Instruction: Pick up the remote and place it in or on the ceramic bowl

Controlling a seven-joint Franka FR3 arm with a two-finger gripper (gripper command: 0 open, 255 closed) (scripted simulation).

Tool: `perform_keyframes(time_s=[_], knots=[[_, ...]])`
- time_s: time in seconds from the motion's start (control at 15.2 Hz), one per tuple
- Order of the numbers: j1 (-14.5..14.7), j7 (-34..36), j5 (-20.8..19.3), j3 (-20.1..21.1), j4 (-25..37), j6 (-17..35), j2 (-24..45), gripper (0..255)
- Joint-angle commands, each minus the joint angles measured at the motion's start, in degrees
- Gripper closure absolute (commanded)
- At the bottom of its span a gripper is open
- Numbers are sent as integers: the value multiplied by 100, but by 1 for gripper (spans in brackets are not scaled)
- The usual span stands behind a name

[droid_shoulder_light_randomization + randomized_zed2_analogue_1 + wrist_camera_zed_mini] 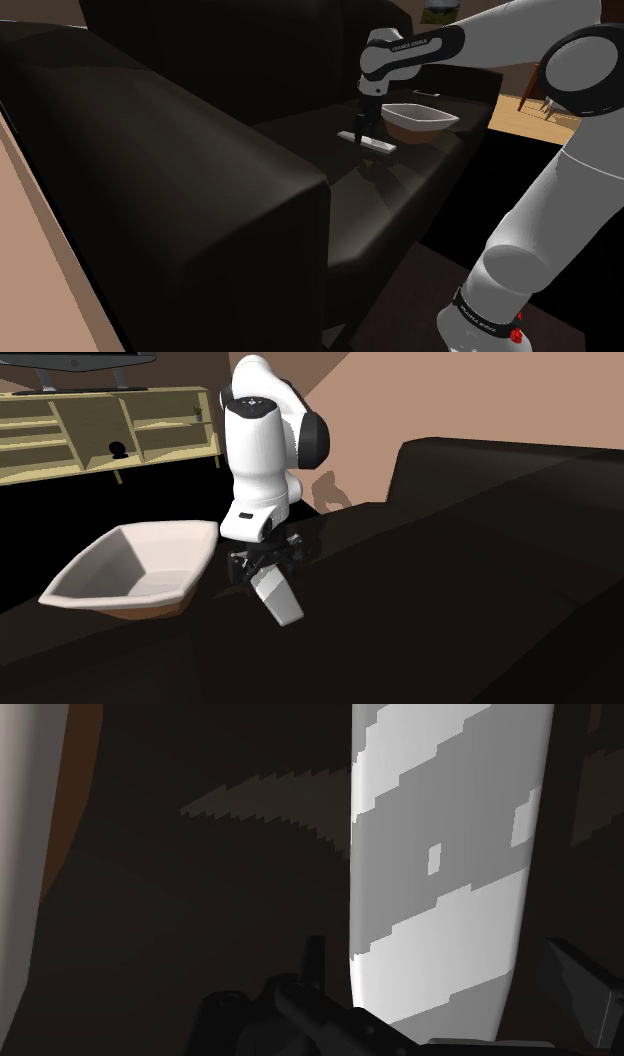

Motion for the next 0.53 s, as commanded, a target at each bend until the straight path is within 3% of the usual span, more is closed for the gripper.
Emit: perform_keyframes(time_s=[0.0,0.13,0.2,0.46], knots=[[0,-1,0,0,-3,4,0,0],[0,-1,0,0,-2,3,0,0],[0,-1,0,0,-2,3,0,255],[0,-1,0,0,-5,4,-2,255]])
